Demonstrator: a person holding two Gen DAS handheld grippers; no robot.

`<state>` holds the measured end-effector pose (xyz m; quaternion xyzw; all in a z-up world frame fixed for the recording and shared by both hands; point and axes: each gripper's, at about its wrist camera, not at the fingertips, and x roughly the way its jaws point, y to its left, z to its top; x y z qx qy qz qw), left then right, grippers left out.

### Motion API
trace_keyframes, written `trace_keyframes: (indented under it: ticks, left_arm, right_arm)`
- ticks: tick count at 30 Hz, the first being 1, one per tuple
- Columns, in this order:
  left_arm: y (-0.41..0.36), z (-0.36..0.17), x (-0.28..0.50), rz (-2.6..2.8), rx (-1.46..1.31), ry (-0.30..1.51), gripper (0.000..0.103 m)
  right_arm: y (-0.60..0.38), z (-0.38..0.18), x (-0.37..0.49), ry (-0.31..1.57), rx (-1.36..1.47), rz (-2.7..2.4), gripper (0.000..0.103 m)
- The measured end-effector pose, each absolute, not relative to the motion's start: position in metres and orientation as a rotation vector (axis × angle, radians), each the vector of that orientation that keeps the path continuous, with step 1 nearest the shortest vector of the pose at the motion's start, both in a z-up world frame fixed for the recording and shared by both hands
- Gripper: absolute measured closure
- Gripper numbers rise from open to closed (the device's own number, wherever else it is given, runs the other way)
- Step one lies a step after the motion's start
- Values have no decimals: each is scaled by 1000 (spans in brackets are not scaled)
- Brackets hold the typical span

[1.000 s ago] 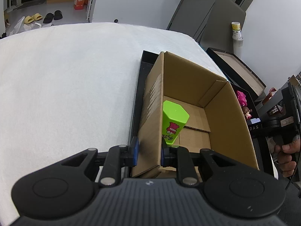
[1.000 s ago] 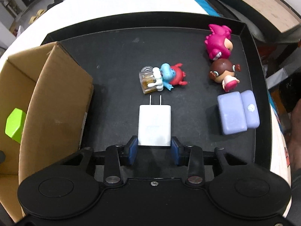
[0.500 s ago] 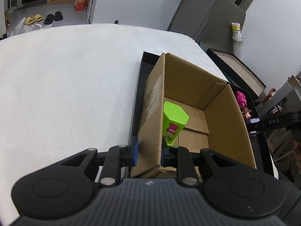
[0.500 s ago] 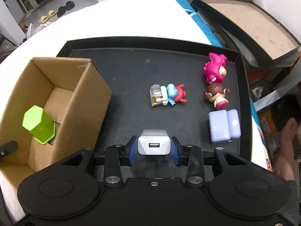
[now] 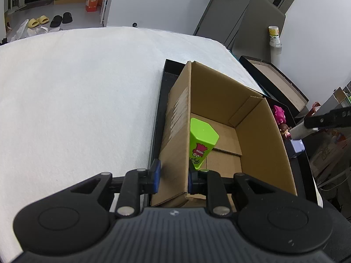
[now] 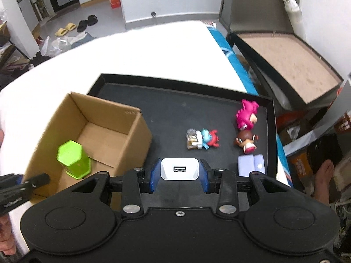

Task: Organize rigid objects
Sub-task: 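Carry the white charger into the box and open the right gripper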

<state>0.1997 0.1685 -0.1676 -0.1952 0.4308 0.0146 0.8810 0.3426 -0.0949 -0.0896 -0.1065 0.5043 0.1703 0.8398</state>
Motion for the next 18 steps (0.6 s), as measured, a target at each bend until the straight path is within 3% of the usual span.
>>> trace_keyframes:
  ticks: [18]
  left_arm:
    - [172,-168,200,24,-420,901,82]
  right_arm:
    - [-48,-43,319,974,-281,491,67]
